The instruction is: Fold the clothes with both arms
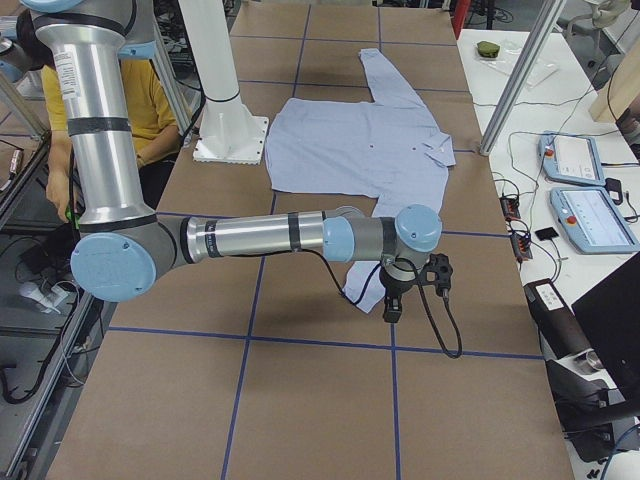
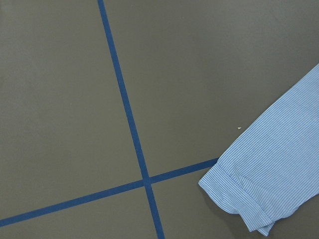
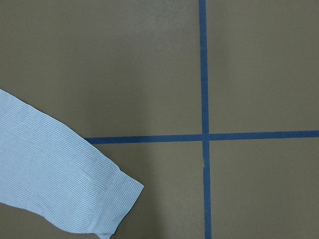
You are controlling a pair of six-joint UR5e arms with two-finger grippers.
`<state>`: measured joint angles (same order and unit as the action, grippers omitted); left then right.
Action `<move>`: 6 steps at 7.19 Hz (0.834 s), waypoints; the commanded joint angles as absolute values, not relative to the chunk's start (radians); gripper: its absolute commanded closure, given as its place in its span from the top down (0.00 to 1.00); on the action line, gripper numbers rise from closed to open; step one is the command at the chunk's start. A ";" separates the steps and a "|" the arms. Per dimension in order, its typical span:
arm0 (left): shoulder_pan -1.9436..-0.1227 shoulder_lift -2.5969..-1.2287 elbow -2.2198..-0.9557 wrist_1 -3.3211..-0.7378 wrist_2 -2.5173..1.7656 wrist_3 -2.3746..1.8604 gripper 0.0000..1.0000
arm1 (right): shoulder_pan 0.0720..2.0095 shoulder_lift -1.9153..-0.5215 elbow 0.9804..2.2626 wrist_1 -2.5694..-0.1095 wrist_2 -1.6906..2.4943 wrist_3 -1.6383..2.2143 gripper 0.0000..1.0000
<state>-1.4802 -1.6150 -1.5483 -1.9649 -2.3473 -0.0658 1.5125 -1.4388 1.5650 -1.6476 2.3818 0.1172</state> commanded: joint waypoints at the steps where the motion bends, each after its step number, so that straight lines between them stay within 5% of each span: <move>1: -1.480 -1.617 -1.565 -1.965 -2.349 -0.066 1.00 | 1.513 -1.448 1.575 -1.649 2.384 0.118 1.00; 6: -1.476 -1.620 -1.574 -1.970 -2.344 -0.066 1.00 | 1.475 -1.462 1.588 -1.644 2.426 0.146 1.00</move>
<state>-1.4782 -1.6170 -1.5725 -1.9701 -2.3448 -0.0662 1.5017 -1.4605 1.5817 -1.6477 2.3980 0.1318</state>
